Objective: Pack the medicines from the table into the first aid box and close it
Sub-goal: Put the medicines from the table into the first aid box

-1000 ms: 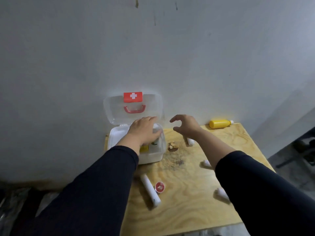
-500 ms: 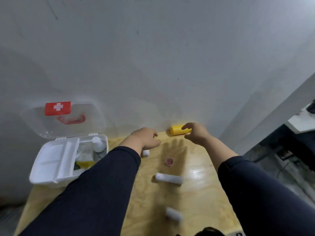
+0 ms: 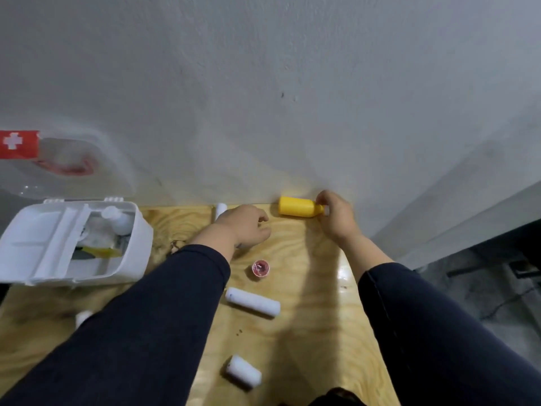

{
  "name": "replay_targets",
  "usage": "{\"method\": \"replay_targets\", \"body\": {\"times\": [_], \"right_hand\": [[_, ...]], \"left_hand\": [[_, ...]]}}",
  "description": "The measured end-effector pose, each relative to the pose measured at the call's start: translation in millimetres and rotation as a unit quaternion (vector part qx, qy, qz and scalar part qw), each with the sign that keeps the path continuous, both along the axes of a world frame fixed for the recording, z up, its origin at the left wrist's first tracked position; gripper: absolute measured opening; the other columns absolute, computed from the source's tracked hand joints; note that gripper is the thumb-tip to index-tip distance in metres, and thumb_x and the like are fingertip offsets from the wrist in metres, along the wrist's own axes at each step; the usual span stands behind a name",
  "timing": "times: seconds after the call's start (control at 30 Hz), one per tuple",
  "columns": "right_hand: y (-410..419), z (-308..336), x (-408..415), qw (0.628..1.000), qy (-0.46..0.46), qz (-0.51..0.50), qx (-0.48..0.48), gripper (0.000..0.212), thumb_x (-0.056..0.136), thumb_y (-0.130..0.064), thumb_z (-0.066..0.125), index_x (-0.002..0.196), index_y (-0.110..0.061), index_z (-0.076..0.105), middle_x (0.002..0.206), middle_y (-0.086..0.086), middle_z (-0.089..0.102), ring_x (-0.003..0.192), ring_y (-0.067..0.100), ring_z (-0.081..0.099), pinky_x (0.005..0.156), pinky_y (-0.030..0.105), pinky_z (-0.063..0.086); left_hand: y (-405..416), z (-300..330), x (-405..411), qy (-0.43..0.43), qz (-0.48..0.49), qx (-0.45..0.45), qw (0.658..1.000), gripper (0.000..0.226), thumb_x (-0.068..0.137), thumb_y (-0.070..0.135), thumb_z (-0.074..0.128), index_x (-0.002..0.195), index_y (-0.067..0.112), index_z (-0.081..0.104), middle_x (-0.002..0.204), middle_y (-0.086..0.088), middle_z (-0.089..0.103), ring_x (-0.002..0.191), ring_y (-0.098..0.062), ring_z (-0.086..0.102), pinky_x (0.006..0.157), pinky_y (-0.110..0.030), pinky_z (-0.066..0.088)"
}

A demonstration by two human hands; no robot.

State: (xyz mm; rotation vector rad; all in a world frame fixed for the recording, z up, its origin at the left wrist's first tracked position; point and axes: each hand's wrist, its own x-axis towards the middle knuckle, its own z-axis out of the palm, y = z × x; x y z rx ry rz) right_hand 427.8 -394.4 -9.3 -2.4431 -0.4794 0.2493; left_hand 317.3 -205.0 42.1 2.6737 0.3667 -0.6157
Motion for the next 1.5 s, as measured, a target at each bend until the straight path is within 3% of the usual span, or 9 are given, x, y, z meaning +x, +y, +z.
{"method": "replay_targets", "body": {"times": [0.17,0.4,0.53,0.77,0.9,1.03,1.3,1.37,1.5], "right_hand": [[-7.1,11.1,-7.0,0.999,-0.019,0.026,0.031,0.026,0.076,0.006,0.053,0.095,-0.006,0.067,0.098,0.015,0.069,0.088,0.030,0.061,0.077,0.034,0.048],[17.9,58.8,-34.0,0.995,-0.055,0.030,0.079,0.021,0.085,-0.006,0.056,0.101,-0.014,0.068,0.100,0.009,0.070,0.089,0.021,0.061,0.080,0.033,0.051],[41.3,84.9,-62.1,0.994,-0.063,-0.006,0.093,0.023,0.086,-0.009,0.058,0.108,-0.016,0.063,0.105,0.011,0.069,0.095,0.026,0.064,0.082,0.035,0.053],[108.9,138.2,-139.4,0.983,-0.112,-0.001,0.148,0.019,0.087,-0.017,0.064,0.106,-0.014,0.064,0.106,0.010,0.069,0.092,0.021,0.065,0.080,0.038,0.056],[159.0,156.7,-188.1,0.975,-0.117,0.012,0.188,0.019,0.088,-0.018,0.063,0.107,-0.013,0.065,0.103,0.008,0.067,0.085,0.014,0.060,0.072,0.026,0.050],[200.3,158.1,-229.4,0.972,-0.111,0.020,0.208,0.021,0.087,-0.019,0.064,0.108,-0.013,0.065,0.099,0.005,0.066,0.083,0.013,0.059,0.072,0.027,0.051],[253.2,132.5,-266.0,0.979,-0.073,0.021,0.189,0.019,0.085,-0.013,0.063,0.104,-0.014,0.065,0.098,0.005,0.069,0.087,0.016,0.064,0.074,0.026,0.054],[260.5,119.8,-266.9,0.984,-0.070,0.025,0.161,0.020,0.085,-0.012,0.062,0.104,-0.013,0.065,0.101,0.005,0.070,0.093,0.019,0.064,0.080,0.031,0.054],[270.8,95.5,-264.9,0.992,-0.063,0.025,0.105,0.023,0.085,-0.006,0.058,0.107,-0.012,0.063,0.107,0.007,0.069,0.098,0.021,0.063,0.074,0.024,0.045]], "left_hand": [[0.3,2.4,-5.6,0.007,0.008,0.008,1.000,0.046,0.089,0.047,0.052,0.130,0.027,0.056,0.133,0.006,0.059,0.123,-0.017,0.054,0.111,-0.041,0.034],[4.6,31.1,-27.7,-0.018,0.003,-0.003,1.000,0.050,0.090,0.047,0.051,0.135,0.025,0.052,0.141,0.006,0.053,0.126,-0.020,0.052,0.103,-0.036,0.045],[23.3,56.0,-54.1,-0.047,-0.002,0.008,0.999,0.049,0.091,0.046,0.051,0.135,0.024,0.052,0.140,0.005,0.054,0.126,-0.021,0.052,0.104,-0.038,0.044],[77.1,88.1,-120.9,-0.099,0.012,0.014,0.995,0.047,0.089,0.044,0.053,0.133,0.026,0.054,0.135,0.001,0.058,0.120,-0.025,0.056,0.100,-0.040,0.048],[117.9,92.7,-165.6,-0.122,0.026,0.029,0.992,0.049,0.090,0.041,0.057,0.135,0.024,0.052,0.140,0.001,0.054,0.123,-0.026,0.054,0.101,-0.040,0.047],[156.2,80.3,-207.4,-0.148,0.046,0.046,0.987,0.045,0.086,0.043,0.059,0.127,0.025,0.055,0.140,0.000,0.051,0.118,-0.028,0.056,0.091,-0.039,0.049],[201.4,38.0,-244.9,-0.100,0.062,0.065,0.991,0.078,0.094,0.052,0.047,0.153,0.015,0.014,0.164,-0.002,0.002,0.151,-0.020,0.004,0.123,-0.044,0.010],[205.4,28.6,-244.3,-0.091,0.064,0.057,0.992,0.080,0.095,0.054,0.042,0.154,0.013,0.007,0.164,-0.002,-0.002,0.151,-0.019,0.000,0.123,-0.044,0.006],[206.9,17.1,-244.2,-0.101,0.076,0.029,0.992,0.079,0.096,0.053,0.041,0.154,0.012,0.008,0.164,-0.001,0.000,0.151,-0.020,0.004,0.123,-0.044,0.009]]}}
